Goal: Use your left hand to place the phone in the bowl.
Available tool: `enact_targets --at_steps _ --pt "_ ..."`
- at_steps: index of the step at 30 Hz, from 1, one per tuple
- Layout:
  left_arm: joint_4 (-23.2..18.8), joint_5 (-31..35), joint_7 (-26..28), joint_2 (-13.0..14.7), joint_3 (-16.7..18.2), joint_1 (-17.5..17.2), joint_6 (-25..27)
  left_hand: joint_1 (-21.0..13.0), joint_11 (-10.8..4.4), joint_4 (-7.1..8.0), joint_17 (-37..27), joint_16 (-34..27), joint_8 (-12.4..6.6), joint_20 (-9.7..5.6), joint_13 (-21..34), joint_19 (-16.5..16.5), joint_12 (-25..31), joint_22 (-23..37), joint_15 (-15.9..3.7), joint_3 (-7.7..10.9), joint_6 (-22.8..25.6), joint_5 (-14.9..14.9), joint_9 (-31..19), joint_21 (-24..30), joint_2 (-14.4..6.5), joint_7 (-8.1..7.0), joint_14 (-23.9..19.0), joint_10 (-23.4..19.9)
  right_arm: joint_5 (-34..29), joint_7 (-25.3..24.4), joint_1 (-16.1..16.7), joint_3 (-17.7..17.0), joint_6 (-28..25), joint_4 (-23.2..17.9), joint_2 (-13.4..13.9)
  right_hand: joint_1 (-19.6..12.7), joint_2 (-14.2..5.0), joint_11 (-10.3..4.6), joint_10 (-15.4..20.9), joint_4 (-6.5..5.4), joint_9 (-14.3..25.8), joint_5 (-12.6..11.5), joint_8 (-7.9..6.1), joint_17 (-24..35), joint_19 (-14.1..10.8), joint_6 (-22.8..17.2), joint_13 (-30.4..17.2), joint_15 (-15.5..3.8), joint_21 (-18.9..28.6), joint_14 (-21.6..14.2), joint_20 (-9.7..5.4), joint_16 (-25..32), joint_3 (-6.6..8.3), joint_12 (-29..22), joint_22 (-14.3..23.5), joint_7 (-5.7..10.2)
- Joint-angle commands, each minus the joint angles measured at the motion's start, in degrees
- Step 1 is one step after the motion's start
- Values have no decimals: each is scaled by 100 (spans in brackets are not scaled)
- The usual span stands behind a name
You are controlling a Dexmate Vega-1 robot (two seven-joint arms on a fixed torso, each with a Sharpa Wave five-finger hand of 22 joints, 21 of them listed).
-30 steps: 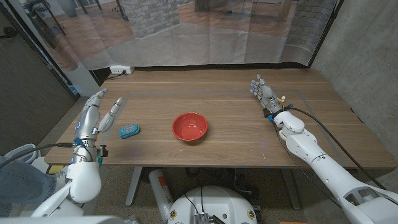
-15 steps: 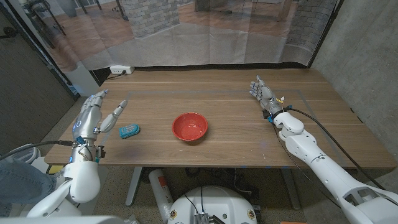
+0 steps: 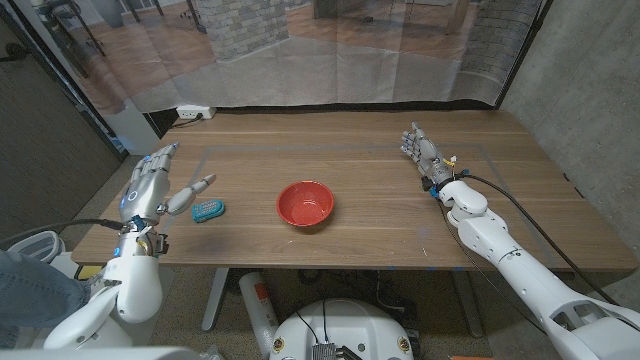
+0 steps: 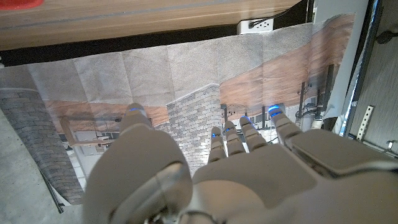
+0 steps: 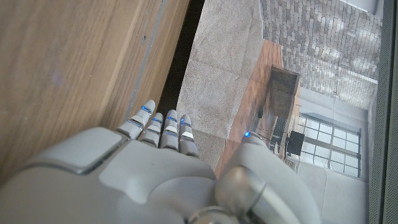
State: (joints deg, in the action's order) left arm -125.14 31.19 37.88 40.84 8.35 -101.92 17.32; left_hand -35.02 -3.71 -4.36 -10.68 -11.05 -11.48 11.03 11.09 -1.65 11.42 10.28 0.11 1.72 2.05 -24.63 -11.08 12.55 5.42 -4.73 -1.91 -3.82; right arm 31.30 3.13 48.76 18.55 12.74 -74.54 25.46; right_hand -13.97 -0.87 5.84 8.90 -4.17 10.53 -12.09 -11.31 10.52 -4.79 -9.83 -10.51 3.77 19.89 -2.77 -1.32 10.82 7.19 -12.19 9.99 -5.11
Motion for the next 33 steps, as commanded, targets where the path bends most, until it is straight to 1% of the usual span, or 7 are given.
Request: enact_targets --at_steps 1,7,10,12,20,28,33 --pt "-368 100 -213 112 4 -126 837 -79 16 -44 -23 -81 -44 75 26 -321 43 37 159 -43 55 -43 -22 133 8 -13 -162 12 -18 -8 7 10 17 -5 -6 -40 -38 -9 14 22 26 2 15 21 -86 13 -10 23 -17 -54 6 31 5 12 26 39" --pt "-482 364 -204 194 -76 -153 1295 -92 -124 -35 -32 -125 -189 109 47 -867 125 40 118 -128 495 -63 -35 266 19 -126 -395 -160 -9 -22 27 3 20 -26 -7 -37 -40 -10 2 23 26 3 16 23 -95 15 -10 24 -28 -58 11 30 1 17 28 47" --pt "-549 524 -258 252 -163 -132 1634 -85 -170 -20 -39 -161 -280 116 56 -1050 188 34 81 -173 799 -76 -42 287 15 -100 -557 -334 -7 -3 20 6 31 -11 -7 -36 -41 -17 -4 24 26 3 15 23 -98 13 -10 25 -33 -62 10 31 -1 19 28 52" --pt "-526 523 -218 284 -157 -145 1620 -87 -210 -16 -41 -167 -298 115 60 -1134 212 33 64 -191 879 -82 -44 299 13 -111 -604 -410 -8 -21 29 5 29 -21 -12 -35 -41 -13 -6 25 26 4 15 23 -100 15 -10 28 -37 -66 11 32 -3 19 29 59" --pt "-603 756 -424 536 -329 -82 2232 -99 -227 -15 -43 -150 -283 120 64 -1243 214 29 55 -218 907 -92 -44 304 13 -157 -616 -447 -3 -41 68 8 -2 -89 10 -34 -44 -12 -22 27 26 4 14 24 -110 11 -10 29 -49 -66 13 31 -7 25 30 61" --pt "-482 988 -502 849 -771 188 2791 -110 -228 -16 -45 -138 -260 124 66 -1284 204 26 51 -231 880 -97 -45 299 13 -183 -613 -437 -8 -115 135 1 -25 -213 43 -34 -45 -11 -15 31 26 4 12 25 -117 8 -11 26 -62 -71 16 30 -12 21 31 66" --pt "-471 885 -526 996 -862 252 2906 -116 -262 -18 -45 -133 -250 125 68 -1304 197 24 40 -239 873 -99 -45 294 13 -206 -613 -426 -11 -153 169 -1 -53 -286 77 -34 -46 -7 -22 33 26 4 12 25 -122 7 -11 27 -71 -70 15 29 -14 23 32 65"
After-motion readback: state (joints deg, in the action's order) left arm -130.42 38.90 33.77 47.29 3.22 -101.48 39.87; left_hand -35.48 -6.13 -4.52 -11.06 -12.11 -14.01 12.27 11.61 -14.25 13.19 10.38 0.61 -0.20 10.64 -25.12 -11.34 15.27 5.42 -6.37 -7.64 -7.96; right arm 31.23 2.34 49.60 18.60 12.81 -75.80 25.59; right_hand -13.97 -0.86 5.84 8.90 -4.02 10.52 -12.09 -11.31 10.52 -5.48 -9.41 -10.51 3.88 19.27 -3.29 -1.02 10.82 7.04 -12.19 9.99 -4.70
